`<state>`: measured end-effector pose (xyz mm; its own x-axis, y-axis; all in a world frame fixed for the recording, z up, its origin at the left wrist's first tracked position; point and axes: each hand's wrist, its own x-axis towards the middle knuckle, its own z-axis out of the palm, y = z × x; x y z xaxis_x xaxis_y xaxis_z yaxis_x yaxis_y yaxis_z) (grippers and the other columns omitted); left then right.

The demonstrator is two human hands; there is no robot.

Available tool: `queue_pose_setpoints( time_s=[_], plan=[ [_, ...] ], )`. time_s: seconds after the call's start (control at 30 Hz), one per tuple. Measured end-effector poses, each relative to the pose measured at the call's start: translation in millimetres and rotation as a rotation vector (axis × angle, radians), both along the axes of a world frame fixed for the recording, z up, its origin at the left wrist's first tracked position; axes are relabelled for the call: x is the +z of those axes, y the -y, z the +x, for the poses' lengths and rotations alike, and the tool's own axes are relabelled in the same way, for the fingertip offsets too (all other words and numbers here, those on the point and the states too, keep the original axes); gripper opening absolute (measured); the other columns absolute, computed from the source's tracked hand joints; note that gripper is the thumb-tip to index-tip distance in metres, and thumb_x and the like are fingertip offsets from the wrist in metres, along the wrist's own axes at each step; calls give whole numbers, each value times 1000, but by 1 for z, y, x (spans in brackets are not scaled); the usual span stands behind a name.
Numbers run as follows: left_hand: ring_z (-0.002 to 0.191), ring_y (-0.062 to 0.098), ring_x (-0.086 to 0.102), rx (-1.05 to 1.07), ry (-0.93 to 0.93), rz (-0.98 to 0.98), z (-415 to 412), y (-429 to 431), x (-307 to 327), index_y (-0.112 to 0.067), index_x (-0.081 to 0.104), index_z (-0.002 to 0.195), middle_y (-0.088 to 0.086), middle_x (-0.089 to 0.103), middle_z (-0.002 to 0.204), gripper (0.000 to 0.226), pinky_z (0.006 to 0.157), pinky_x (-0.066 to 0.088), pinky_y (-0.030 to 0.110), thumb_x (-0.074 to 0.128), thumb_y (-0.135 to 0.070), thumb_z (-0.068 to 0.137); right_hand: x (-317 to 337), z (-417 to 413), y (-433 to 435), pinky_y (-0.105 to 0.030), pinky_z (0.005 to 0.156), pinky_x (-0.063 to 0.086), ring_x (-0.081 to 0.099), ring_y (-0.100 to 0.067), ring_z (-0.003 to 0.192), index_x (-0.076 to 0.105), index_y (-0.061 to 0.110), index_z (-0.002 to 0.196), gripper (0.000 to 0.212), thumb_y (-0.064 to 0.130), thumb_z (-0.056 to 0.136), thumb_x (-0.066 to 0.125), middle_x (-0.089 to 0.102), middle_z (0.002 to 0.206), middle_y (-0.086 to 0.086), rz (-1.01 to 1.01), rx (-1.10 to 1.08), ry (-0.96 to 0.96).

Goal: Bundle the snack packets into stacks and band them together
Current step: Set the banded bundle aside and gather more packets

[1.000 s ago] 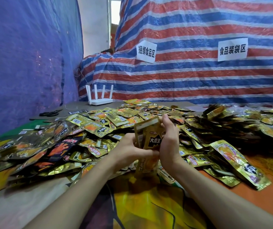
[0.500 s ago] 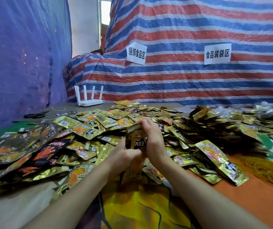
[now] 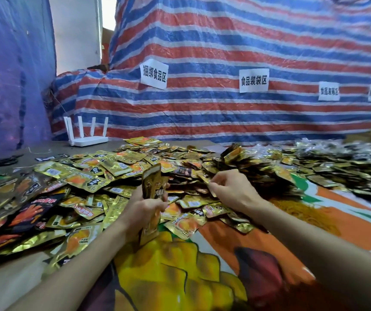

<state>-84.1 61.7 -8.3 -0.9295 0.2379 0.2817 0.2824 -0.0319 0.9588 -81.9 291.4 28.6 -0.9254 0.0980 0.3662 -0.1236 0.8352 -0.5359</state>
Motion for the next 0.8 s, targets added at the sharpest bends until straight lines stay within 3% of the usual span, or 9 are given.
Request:
queue_pose_setpoints(
  time_s=[0.1,0.2,0.3,0.47,0.6,0.67,0.8],
  plan=[
    [84,28,56,-8,28,-2,0,2,0,2,59,110,15,60,89,54,71,46,34,61,-7,56,17,13,-60,-27,58,47,66,-17,73,71,24,80,13,20,85,60,73,85,4,341,-255,102],
    [78,21,60,-19,24,-18,0,2,1,0,61,110,12,62,86,55,67,49,27,61,-9,55,19,22,-113,-25,56,41,61,-20,71,64,20,81,10,12,80,58,65,84,3,540,-431,218],
    [83,25,60,-17,24,-19,-2,0,1,11,58,116,17,61,92,65,68,50,28,60,-8,54,11,29,-145,-27,56,37,53,-19,68,48,21,79,12,20,86,58,54,76,4,655,-539,315],
    [85,27,58,-19,26,-13,-1,0,1,13,55,123,18,60,95,71,72,48,33,59,-6,55,-6,29,-168,-30,66,47,59,-22,79,59,22,95,9,18,87,57,60,84,2,637,-561,307],
    [85,29,57,-9,45,9,-1,3,1,6,58,118,17,61,93,64,73,48,36,59,-5,55,-2,28,-170,-29,59,46,62,-21,74,59,17,88,3,15,85,59,61,78,-1,575,-565,286],
    [78,27,56,-28,40,15,-1,4,2,3,60,109,15,60,85,54,70,48,34,58,-4,55,0,26,-171,-30,61,47,63,-24,78,61,15,93,8,15,86,59,62,81,-2,555,-555,290],
    [73,23,58,-28,32,11,-4,4,1,8,60,111,16,61,84,57,74,49,35,59,-4,55,-5,25,-169,-31,68,50,62,-25,83,59,17,94,6,16,89,56,61,85,-2,532,-542,355]
  ],
)
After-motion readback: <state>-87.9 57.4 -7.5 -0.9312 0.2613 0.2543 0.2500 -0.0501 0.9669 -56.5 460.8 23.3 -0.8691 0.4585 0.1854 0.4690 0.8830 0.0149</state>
